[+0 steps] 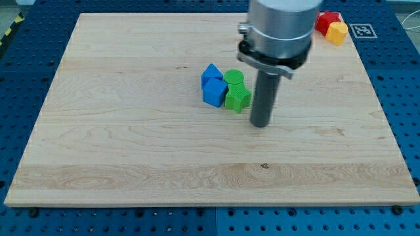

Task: Move your arm closer to the red circle

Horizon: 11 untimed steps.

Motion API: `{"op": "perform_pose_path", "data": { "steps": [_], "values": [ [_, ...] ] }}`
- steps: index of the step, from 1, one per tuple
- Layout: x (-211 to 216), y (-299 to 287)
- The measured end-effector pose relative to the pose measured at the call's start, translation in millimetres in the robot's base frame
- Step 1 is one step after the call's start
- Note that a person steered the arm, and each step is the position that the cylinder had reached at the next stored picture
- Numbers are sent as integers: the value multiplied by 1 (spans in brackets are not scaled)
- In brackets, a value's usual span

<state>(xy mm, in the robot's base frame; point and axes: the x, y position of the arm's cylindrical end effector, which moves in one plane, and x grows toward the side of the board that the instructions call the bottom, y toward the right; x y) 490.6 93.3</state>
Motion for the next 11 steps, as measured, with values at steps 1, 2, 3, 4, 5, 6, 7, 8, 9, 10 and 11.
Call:
{"op": "perform_pose_path", "data": {
  "steps": [1, 2, 3, 4, 5, 6, 7, 8, 9, 10, 11],
  "values": [
    [-17, 39],
    [-60, 50],
    [-123, 42],
    [-173, 11],
    [-221, -15],
    [-268, -21],
    [-297, 0],
    [-299, 8],
    [-299, 25],
    [-299, 58],
    [-299, 77]
  ]
}}
